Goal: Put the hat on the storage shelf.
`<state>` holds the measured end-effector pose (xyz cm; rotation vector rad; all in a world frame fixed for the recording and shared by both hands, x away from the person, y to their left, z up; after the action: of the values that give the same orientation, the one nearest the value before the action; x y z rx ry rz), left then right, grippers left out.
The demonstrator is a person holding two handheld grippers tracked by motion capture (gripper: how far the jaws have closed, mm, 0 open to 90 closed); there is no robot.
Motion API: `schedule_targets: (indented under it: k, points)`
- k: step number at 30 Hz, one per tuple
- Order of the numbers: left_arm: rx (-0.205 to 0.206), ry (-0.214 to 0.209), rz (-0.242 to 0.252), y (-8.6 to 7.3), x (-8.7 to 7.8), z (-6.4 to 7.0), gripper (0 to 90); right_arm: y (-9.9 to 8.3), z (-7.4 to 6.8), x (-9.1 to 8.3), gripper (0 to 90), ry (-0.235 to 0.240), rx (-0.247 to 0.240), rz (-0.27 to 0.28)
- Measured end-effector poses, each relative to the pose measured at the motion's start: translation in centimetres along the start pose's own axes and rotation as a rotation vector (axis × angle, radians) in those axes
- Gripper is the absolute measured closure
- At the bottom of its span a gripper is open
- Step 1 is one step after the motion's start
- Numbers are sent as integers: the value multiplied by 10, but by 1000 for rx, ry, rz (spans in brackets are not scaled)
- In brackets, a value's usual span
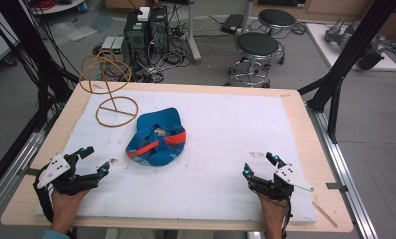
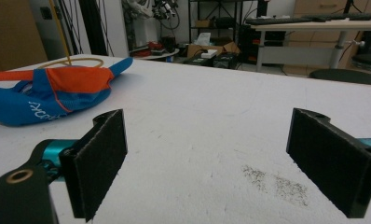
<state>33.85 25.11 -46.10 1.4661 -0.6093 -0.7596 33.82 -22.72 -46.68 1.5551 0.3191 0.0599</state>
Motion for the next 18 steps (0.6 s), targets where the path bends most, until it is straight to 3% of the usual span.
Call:
schedule_targets:
  k: [10,18]
  points:
    - [-43,42,17,0,-2,-7,153,1,0,-2,112,10,-1,16]
    - [-23,45,4,0,-1,-5,152,1,-1,-1,112,9,-1,8]
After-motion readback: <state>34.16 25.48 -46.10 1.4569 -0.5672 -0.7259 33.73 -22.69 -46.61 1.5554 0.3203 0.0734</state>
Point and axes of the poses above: each handheld gripper's, and its own axes: x roughly forward along the jaws, y roughly out of its top, z roughly to its right, the point moved 10 cm from there along x, roughly forward along the jaws, and after that the axes turned 13 degrees about -y, right-handed, at the moved point
